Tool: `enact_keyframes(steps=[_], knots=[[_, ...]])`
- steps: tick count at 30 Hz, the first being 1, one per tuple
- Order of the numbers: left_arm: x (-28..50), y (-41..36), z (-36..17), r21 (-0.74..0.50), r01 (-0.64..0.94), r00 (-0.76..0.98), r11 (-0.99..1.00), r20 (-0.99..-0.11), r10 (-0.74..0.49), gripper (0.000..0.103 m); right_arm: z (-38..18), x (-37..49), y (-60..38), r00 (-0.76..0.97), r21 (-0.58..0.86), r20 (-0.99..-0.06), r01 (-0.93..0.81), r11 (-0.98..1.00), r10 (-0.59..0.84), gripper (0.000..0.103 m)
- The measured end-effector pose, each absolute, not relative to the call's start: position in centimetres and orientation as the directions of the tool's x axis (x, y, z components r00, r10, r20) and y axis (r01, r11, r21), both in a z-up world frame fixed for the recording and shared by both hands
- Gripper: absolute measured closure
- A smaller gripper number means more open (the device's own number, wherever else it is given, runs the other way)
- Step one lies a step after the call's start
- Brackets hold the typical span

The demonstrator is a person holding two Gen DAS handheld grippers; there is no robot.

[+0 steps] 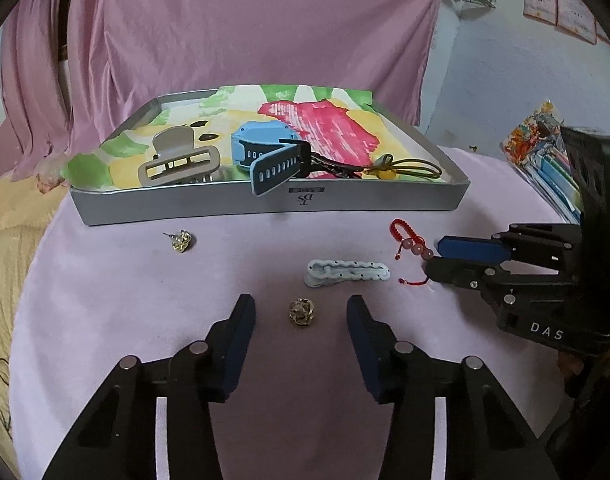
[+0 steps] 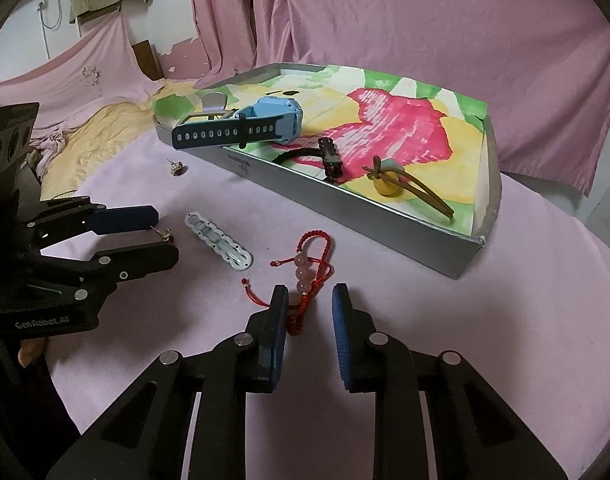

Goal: Organize jewelry
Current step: 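Move the right gripper to the red beaded bracelet while the left moves to a gold earring, then close the right gripper on the red bracelet while the left closes on the gold earring, then carry the red bracelet and gold earring over the tray and open both grippers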

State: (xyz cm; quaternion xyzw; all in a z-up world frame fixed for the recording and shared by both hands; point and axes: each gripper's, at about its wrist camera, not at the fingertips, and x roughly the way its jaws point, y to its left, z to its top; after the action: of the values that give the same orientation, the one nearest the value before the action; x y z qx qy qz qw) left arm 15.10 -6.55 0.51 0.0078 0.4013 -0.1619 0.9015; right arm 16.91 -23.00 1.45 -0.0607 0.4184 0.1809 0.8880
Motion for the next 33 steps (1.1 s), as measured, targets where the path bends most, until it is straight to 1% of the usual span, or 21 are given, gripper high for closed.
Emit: enact_keyframes(steps=[2,4,8,10,14,17,19,23,33], knots=[[15.2,-6.8,0.5,-0.105,0.299,0.627,0.948,-0.728,-0.278,0.065,1.4,17.0,-23.0,0.584,0.043,-0.765,-0.374,0.926,0.271,0.083],[15.2,-7.0,0.5,-0.09,0.299,0.63,0.95,-0.729,-0.267,0.067,1.4,17.0,-23.0,0.584,0.04,-0.765,-0.376,0.926,0.27,0.083],[15.1,-7.2,0.4,-0.075,0.298,0.638,0.952,-0.726,-0.257,0.074,1.5,17.1,-22.9,0.584,0.039,-0.765,-0.378,0.925,0.271,0.083],[14.9,-7.2,0.4,-0.066,0.296,0.644,0.953,-0.723,-0.25,0.078,1.5,17.2,-22.8,0.582,0.045,-0.764,-0.379,0.924,0.276,0.083],[14.8,-7.3,0.4,-0.058,0.301,0.648,0.952,-0.72,-0.249,0.09,1.5,17.3,-22.7,0.582,0.042,-0.765,-0.384,0.922,0.277,0.084],[14.8,-7.4,0.3,-0.059,0.308,0.648,0.949,-0.717,-0.255,0.091,1.5,17.1,-22.3,0.576,0.039,-0.764,-0.406,0.913,0.289,0.096],[14.8,-7.3,0.3,-0.069,0.314,0.647,0.947,-0.715,-0.267,0.091,1.5,16.8,-21.8,0.584,0.01,-0.765,-0.413,0.911,0.273,0.096],[14.8,-7.0,0.4,-0.101,0.319,0.643,0.942,-0.708,-0.293,0.091,1.6,16.5,-22.1,0.576,0.035,-0.762,-0.419,0.908,0.295,0.096],[13.5,-6.5,2.8,-0.135,0.322,0.717,0.937,-0.612,-0.335,0.091,3.5,14.3,-23.2,0.663,0.077,-0.662,-0.406,0.911,0.351,0.096]])
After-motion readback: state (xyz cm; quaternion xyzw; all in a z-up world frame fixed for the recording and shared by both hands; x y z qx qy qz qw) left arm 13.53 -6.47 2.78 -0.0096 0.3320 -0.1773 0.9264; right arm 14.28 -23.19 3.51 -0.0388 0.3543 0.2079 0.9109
